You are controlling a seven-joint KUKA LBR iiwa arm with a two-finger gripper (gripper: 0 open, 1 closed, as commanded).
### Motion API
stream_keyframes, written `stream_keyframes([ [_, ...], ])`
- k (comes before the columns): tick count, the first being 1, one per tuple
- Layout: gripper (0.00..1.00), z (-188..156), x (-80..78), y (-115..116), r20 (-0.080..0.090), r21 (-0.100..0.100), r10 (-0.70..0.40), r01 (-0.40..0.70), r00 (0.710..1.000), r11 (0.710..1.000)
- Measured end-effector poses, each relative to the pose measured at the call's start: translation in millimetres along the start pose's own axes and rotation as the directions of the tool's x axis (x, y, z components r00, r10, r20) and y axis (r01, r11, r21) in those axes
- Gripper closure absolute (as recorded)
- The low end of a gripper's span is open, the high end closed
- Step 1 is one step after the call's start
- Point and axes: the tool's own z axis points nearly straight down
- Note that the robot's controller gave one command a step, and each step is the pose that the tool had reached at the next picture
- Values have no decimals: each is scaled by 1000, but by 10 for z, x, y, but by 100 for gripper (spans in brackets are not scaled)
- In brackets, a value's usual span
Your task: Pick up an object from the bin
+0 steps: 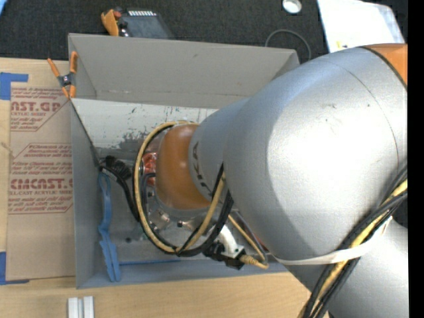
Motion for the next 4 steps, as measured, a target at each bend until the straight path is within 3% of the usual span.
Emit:
stream_keyframes([
  [4, 100, 0, 0, 0, 0, 0, 0, 0, 1000, 1000],
])
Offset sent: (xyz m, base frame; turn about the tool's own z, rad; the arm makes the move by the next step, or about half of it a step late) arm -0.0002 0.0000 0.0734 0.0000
